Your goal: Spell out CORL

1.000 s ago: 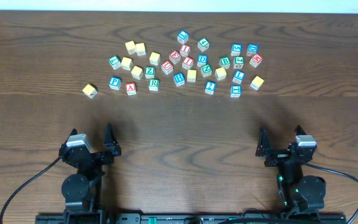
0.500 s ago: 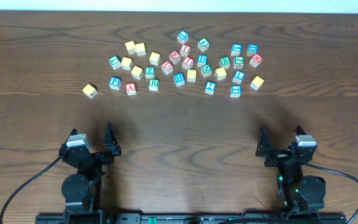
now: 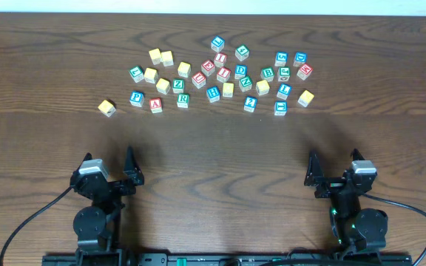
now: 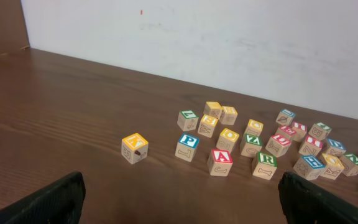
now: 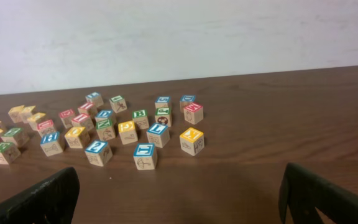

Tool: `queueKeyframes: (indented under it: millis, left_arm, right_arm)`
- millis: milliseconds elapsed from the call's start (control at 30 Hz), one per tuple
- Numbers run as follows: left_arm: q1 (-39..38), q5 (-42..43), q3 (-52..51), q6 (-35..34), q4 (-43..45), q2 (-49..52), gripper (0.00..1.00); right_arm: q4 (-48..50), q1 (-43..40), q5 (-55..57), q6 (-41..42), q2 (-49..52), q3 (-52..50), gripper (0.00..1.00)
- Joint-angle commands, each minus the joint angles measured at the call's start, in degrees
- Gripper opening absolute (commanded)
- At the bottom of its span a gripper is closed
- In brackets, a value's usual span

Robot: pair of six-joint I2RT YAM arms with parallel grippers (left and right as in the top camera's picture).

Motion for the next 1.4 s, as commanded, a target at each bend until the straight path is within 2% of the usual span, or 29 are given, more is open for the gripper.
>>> queueKeyframes:
  millis: [0,1233,1367]
  left_arm:
    - [0.26,-1.01,-0.66,0.52,-2.73,-0.33,0.98]
    - [0.35,-3.15,-0.66,0.52,-1.95,-0.33,0.98]
    - [0.31,-0.15,-0.66,0.31,-1.88,-0.33,0.98]
  right_arm:
    - [-0.15,-0.39,0.04,0.66,-0.26,-0.07,0.99]
    - [-0.15,-0.39,0.04,0.68,-0.20,-0.07,0.99]
    - [-0.15,-0.39,0.04,0.68,-0.20,-0.07,0.99]
